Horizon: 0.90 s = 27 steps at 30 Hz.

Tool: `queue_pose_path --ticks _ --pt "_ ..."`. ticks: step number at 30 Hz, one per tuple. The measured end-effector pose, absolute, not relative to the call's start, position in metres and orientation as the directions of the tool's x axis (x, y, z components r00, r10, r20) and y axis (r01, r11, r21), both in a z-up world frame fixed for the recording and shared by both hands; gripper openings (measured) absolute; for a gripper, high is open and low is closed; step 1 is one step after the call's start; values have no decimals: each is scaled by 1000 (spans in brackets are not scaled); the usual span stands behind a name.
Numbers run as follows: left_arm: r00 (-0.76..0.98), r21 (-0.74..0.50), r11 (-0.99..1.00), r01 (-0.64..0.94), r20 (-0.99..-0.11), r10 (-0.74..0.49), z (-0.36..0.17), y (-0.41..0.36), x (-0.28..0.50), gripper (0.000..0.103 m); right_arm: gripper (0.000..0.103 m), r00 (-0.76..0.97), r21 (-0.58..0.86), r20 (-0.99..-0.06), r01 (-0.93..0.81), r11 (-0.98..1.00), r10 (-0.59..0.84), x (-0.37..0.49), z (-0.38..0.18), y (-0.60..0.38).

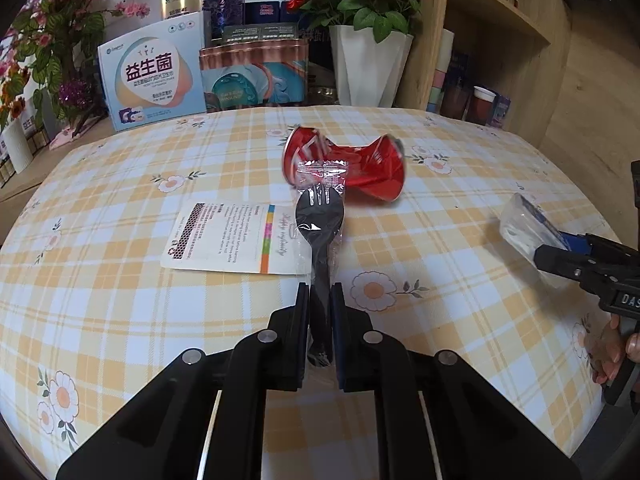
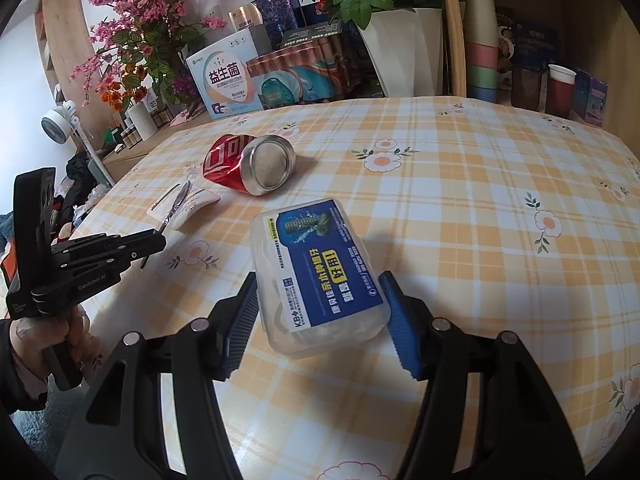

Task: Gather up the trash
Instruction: 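Close the left tool on the plastic-wrapped black spoon while the right tool holds the box, then carry the spoon and the clear box toward the brown bin with both tools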

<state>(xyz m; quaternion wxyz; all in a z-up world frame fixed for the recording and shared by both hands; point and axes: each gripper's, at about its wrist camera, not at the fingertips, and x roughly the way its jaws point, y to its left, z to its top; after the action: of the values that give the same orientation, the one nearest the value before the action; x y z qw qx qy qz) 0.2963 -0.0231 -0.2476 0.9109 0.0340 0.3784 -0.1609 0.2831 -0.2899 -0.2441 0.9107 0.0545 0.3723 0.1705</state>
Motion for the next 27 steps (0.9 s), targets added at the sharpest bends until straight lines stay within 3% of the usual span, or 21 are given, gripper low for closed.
queue_pose_path --ticks 3,12,19,27 --pt "630 -54 911 408 -706 -324 -244 -28 294 11 61 658 209 -663 -297 932 358 283 -244 -286" --pt "637 -164 892 421 -646 -419 -193 -16 238 11 61 655 142 -672 -345 928 346 263 -222 -267" --pt "690 -239 904 354 -586 -425 -153 6 167 11 61 687 224 -601 -347 911 409 208 -184 -269" --pt "690 -237 919 316 -608 -394 -138 24 106 11 61 695 246 -578 -352 903 428 147 -161 -270"
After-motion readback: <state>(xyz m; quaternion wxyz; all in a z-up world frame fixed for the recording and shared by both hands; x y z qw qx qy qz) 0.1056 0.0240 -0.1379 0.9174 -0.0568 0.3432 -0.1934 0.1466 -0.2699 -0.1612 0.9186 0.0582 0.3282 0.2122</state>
